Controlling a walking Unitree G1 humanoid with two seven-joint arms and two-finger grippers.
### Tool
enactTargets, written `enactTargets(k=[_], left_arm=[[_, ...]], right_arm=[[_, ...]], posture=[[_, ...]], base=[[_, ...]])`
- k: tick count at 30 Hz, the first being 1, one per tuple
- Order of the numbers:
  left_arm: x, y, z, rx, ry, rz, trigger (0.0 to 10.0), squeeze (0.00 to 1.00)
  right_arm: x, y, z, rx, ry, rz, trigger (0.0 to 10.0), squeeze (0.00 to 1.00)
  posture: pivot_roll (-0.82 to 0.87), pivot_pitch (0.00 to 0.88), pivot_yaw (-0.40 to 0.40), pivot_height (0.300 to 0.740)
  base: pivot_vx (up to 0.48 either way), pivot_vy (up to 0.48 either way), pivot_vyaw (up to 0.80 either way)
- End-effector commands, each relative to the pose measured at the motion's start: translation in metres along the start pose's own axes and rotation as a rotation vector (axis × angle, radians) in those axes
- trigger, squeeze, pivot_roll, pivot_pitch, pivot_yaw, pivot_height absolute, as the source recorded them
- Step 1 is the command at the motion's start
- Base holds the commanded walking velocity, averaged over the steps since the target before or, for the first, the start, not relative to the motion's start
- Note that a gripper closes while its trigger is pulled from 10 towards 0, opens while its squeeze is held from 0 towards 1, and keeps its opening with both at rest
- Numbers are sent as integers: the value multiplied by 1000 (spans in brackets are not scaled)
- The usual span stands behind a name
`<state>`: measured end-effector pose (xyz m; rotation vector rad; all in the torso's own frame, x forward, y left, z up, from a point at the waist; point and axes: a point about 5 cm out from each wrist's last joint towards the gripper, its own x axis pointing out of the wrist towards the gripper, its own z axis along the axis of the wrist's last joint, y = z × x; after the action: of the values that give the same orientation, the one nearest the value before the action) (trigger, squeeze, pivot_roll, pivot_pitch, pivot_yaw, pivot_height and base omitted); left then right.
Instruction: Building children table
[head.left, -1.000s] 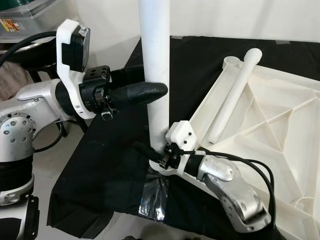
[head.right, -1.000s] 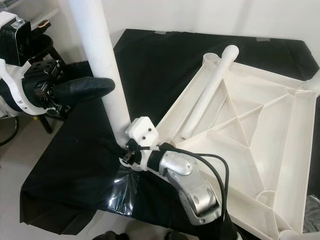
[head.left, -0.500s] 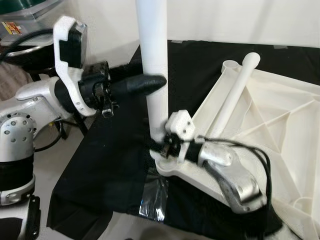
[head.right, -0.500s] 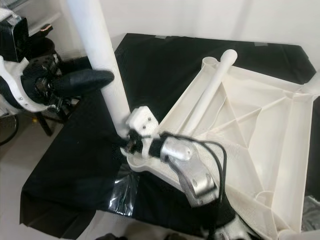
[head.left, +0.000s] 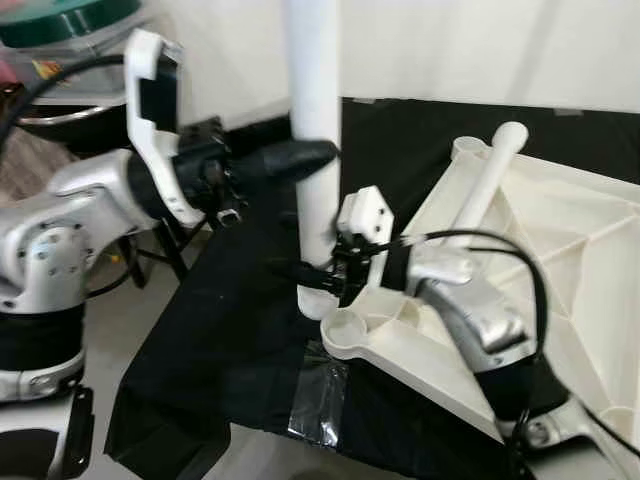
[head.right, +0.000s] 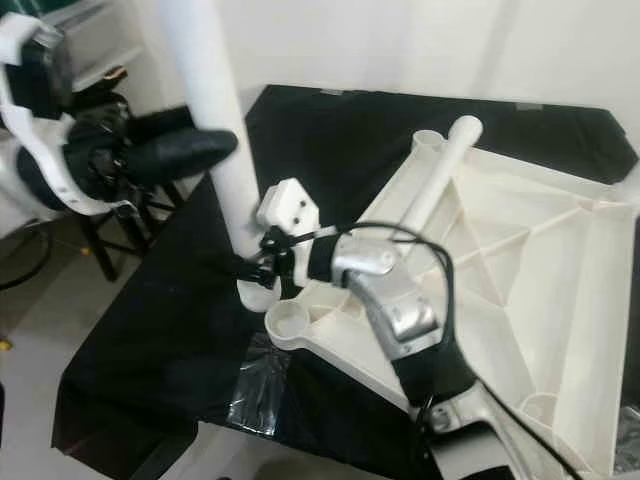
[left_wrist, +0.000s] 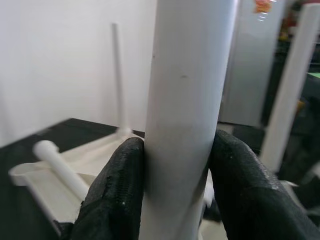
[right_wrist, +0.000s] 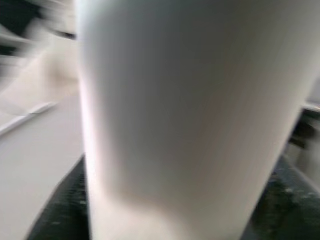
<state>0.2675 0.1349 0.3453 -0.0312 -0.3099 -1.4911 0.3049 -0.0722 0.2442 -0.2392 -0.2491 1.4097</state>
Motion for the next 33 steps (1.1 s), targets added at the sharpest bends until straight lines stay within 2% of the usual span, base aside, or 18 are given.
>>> enactTargets(k=[1, 3, 4, 6, 9, 11, 12, 13, 14, 16, 18, 20, 26, 29, 33], left_arm=[[4, -9, 2, -6, 48, -126, 0, 0], [5, -11, 1, -17, 62, -164, 0, 0], [6, -14, 1, -24, 77, -210, 0, 0], [13, -22, 10, -67, 23, -350, 0, 0], [16, -25, 16, -80, -13, -407, 0, 0], [16, -25, 16, -80, -13, -407, 0, 0], [18, -26, 19, -82, -40, -426, 0, 0], [18, -26, 19, -82, -40, -426, 0, 0], [19, -26, 20, -85, -58, -441, 0, 0], [19, -26, 20, -85, -58, -441, 0, 0], [22, -25, 21, -102, -72, -466, 0, 0], [22, -24, 20, -111, -77, -462, 0, 0], [22, -16, 15, -140, -119, -411, 0, 0], [13, -5, -4, -144, -134, -319, 0, 0], [7, 1, -16, -153, -139, -255, 118, 0]], right_arm=[[0, 0, 3, 2, -21, 116, 10000, 1000], [0, -1, 3, -2, -16, 144, 10000, 1000], [1, -5, 4, 1, -9, 168, 10000, 12], [7, -9, 7, 40, -30, 259, 10000, 0], [8, -9, 9, 63, -56, 292, 10000, 0], [8, -9, 9, 63, -56, 292, 10000, 0], [9, -6, 10, 92, -81, 345, 3529, 0], [9, -6, 10, 92, -81, 345, 3529, 0], [9, 0, 10, 127, -98, 411, 0, 0], [9, 0, 10, 127, -98, 411, 0, 0], [8, 8, 12, 145, -118, 510, 0, 0], [8, 9, 14, 140, -132, 524, 0, 0], [6, 7, 19, 129, -191, 491, 0, 0], [2, 8, 20, 140, -224, 442, 0, 0], [0, 7, 20, 143, -236, 403, 0, 0]], posture=[[-14, 21, 25, 740], [-14, 21, 25, 740], [-10, 15, 21, 740], [-3, 10, 18, 740], [-2, 10, 18, 740], [-2, 10, 18, 740], [-1, 9, 17, 740], [-1, 9, 17, 740], [-1, 9, 17, 740], [-1, 9, 17, 740], [-4, 10, 24, 740], [-6, 10, 26, 740], [-12, 11, 26, 740], [-16, 12, 27, 740], [-23, 14, 27, 740]], base=[[0, 0, 0], [0, 0, 0], [0, 0, 0], [0, 0, 0], [0, 0, 0], [0, 0, 0], [0, 0, 0], [0, 0, 0], [0, 0, 0], [0, 0, 0], [0, 0, 0], [0, 0, 0], [0, 0, 0], [0, 0, 0], [0, 0, 0]])
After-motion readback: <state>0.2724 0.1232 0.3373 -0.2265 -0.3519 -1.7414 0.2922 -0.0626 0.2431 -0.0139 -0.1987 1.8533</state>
